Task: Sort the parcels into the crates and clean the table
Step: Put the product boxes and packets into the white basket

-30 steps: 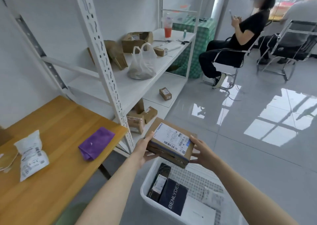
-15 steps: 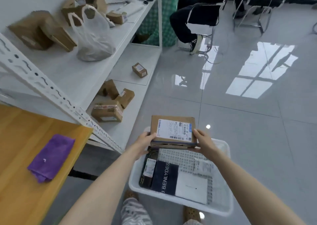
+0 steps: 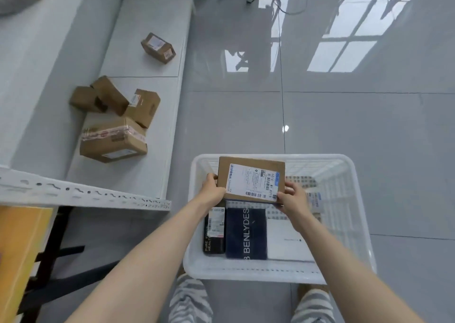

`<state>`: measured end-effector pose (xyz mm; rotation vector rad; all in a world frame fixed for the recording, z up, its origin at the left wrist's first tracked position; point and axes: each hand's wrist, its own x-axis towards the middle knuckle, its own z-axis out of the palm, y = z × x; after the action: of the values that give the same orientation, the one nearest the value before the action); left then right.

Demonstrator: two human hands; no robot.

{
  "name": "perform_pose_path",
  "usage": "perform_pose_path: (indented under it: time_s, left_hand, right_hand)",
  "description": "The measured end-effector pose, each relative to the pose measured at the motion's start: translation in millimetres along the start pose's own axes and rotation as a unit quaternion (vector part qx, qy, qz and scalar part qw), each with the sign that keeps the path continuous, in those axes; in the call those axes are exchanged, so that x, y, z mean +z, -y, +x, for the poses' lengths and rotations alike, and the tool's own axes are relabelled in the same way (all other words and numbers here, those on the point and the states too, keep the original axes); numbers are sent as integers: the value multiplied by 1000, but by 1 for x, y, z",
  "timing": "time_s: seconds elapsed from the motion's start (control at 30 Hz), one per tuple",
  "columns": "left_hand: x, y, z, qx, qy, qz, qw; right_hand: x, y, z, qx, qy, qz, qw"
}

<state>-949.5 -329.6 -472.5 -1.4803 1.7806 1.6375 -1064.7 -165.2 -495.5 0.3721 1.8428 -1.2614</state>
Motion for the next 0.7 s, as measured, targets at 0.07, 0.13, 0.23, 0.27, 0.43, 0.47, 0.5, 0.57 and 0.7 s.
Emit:
perform_pose_path:
  time_s: [0.07, 0.13, 0.23, 0.27, 0.43, 0.47, 0.5, 0.57, 0.7]
  left_hand:
    - [10, 11, 21, -11, 18, -13, 1000]
    - [18, 25, 41, -20, 28, -23, 999]
    - [40, 63, 86, -46, 27, -38, 998]
    - [46, 76, 103, -52, 27, -46, 997]
    - [67, 122, 162, -57, 27, -63, 996]
    - [73, 133, 182, -55, 25, -67, 996]
    - [75, 138, 189, -56, 21, -67, 996]
    - [83, 149, 215, -59, 12, -67, 996]
    - [101, 163, 254, -60, -8, -32, 998]
  right_hand:
    - [1, -12, 22, 2, 3, 2, 1000]
    - [0, -26, 44, 8, 20, 4, 1000]
    - [0, -61, 83, 35, 61, -16, 997]
    - [1, -73, 96, 40, 75, -15, 996]
    - [12, -112, 151, 41, 99, -16, 994]
    - [16, -123, 170, 41, 103, -21, 994]
    - [18, -127, 176, 42, 104, -30, 993]
    - [28, -140, 201, 38, 96, -55, 993]
    - [41, -170, 240, 13, 69, -113, 991]
